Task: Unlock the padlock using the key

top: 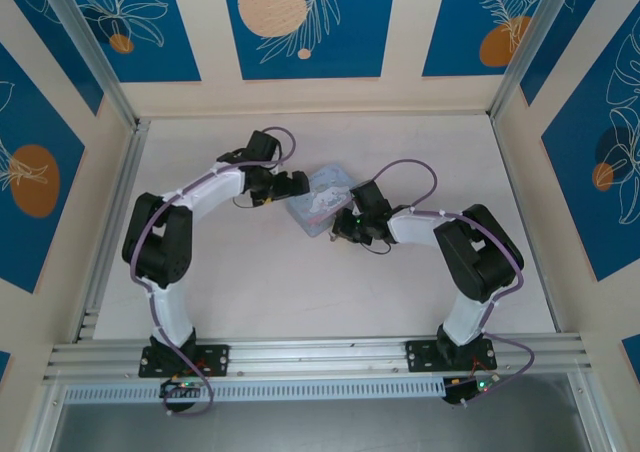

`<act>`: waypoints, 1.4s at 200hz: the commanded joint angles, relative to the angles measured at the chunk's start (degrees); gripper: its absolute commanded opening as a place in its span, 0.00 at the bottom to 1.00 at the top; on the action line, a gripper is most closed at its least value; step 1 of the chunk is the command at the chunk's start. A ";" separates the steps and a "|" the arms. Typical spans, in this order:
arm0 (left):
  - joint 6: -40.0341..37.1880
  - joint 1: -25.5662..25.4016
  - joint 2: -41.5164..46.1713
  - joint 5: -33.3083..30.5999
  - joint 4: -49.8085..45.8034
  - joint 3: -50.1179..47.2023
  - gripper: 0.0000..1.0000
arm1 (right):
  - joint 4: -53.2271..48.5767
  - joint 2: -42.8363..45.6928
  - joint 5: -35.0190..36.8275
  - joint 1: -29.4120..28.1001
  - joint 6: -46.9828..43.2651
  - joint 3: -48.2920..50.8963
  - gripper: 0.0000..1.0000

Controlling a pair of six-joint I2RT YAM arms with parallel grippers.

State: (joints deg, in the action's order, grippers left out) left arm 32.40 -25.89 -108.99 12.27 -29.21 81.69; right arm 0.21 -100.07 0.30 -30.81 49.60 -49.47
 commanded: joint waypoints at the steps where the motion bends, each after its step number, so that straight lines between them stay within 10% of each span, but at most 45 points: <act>1: -1.45 -2.17 0.69 -2.31 -0.20 -0.20 1.00 | -4.94 -0.56 1.29 -0.39 -0.39 0.17 0.00; 107: -7.63 -7.67 -2.09 -16.15 -8.27 0.02 0.99 | 0.59 -0.03 -3.43 2.57 3.75 1.57 0.00; 182: -9.51 -7.79 -5.10 -15.40 -9.54 0.09 0.96 | 17.73 -0.14 -13.66 8.63 5.20 3.67 0.00; 280: -9.46 -7.76 -6.78 -14.21 -9.35 0.68 0.94 | 11.18 -0.43 -18.20 16.54 3.61 2.70 0.00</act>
State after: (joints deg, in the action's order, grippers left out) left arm 25.28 -33.89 -111.61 1.30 -29.19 84.07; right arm 16.67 -100.64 -18.28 -15.73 55.46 -44.14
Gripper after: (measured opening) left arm 0.939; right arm 0.136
